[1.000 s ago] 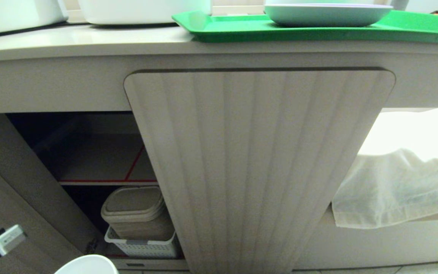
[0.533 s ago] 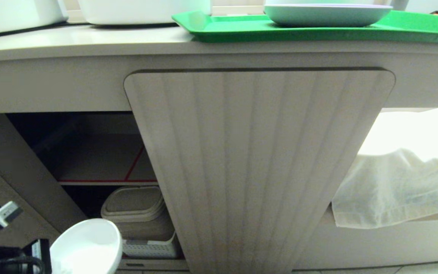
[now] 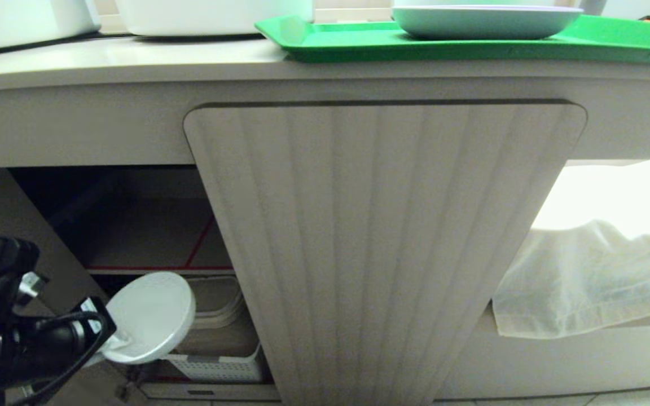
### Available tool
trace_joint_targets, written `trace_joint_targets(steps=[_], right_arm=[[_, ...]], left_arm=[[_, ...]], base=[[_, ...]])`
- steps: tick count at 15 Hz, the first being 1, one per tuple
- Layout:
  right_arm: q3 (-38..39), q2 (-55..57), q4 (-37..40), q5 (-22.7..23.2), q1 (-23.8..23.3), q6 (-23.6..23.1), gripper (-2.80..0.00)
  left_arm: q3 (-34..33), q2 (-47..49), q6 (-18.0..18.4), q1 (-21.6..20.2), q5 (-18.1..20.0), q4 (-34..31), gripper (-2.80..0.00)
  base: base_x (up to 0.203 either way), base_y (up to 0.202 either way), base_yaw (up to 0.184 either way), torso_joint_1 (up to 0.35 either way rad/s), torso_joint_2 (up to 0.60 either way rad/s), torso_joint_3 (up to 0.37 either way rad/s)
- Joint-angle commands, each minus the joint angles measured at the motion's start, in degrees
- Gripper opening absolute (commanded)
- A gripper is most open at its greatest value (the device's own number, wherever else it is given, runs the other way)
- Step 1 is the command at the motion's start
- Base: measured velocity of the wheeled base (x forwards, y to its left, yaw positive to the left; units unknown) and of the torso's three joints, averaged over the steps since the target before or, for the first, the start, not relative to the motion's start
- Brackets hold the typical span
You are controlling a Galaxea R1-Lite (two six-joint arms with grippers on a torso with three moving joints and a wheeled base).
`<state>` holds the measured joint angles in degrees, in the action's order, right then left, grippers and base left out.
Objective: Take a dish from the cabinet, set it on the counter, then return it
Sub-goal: Put it back into the cabinet
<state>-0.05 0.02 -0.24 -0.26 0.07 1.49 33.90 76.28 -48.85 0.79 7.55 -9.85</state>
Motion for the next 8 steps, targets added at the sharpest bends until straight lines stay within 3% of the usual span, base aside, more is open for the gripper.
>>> trace_joint_targets(steps=[1,4,8], right_arm=[[0.05,0.06,-0.02,0.0,0.01,0.01,-2.8],[0.05,0.06,-0.02,0.0,0.01,0.01,-2.8],[0.05,0.06,-0.02,0.0,0.01,0.01,-2.8]], left_arm=[[0.76,5.97,-3.23,0.0,0.02,3.94,-2.8],[5.02,11.78,-9.11,-0.07,-0.17,5.52,-2.8],[10.38,17.92,-10.86,-2.58,0.11,5.67,-2.8]], base=[[0.0,0.0,0.0,0.0,0.0,0.0],[0.0,0.0,0.0,0.0,0.0,0.0],[0.0,0.0,0.0,0.0,0.0,0.0]])
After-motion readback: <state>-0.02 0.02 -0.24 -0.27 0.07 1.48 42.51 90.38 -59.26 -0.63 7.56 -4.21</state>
